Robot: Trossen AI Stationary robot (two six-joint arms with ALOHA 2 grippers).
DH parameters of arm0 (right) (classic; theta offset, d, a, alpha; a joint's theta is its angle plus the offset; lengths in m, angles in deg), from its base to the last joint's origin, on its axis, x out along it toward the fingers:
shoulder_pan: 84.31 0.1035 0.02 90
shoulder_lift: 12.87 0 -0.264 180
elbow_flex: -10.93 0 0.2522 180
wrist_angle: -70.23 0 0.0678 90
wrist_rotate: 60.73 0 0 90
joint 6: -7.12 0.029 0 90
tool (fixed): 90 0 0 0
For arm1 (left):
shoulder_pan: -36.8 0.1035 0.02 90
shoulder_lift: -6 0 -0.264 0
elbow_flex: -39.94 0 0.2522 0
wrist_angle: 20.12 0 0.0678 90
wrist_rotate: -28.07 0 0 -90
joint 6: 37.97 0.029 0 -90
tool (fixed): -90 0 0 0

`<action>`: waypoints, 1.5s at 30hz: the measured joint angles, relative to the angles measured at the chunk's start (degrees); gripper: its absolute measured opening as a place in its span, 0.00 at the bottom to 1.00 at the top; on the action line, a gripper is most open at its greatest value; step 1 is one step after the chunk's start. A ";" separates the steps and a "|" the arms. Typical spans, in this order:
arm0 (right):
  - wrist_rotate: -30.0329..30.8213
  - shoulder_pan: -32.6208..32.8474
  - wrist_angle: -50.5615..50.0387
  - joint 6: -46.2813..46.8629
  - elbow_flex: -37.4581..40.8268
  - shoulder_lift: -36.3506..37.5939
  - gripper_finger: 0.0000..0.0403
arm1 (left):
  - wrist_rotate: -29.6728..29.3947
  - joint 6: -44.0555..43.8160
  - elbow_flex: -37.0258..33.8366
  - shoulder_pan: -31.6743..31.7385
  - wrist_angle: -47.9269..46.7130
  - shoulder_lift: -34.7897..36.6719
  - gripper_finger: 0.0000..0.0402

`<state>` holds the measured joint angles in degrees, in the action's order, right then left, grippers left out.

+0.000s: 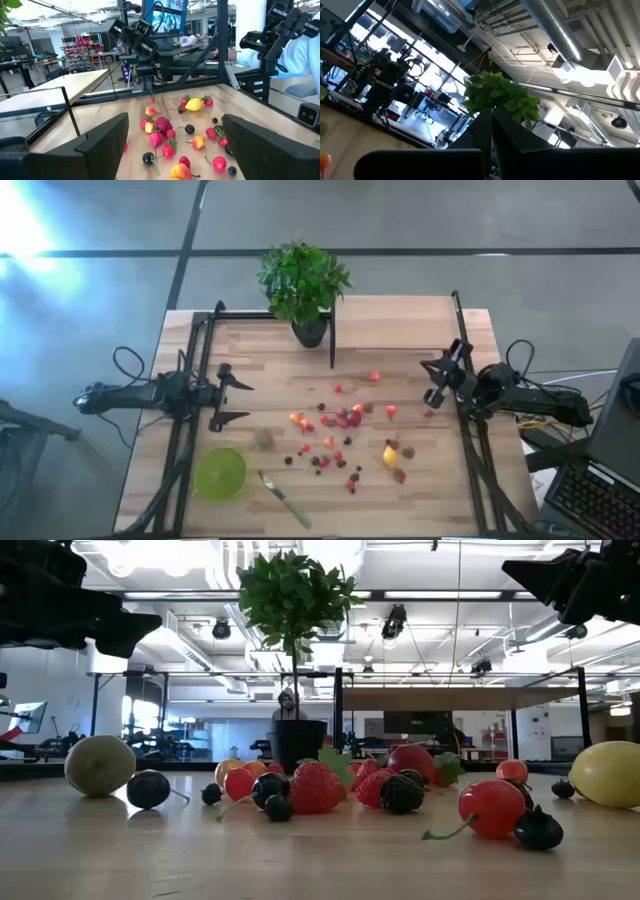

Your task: Pick & Place Fruit

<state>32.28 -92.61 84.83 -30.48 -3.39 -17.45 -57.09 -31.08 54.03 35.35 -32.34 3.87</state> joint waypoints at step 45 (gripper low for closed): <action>-0.02 0.00 1.19 -11.85 0.00 0.06 0.02 | 0.00 0.00 0.00 0.00 0.00 0.01 0.82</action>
<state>32.26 -92.61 86.02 -42.33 -3.39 -17.39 -57.09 -31.08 54.03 35.35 -32.34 3.88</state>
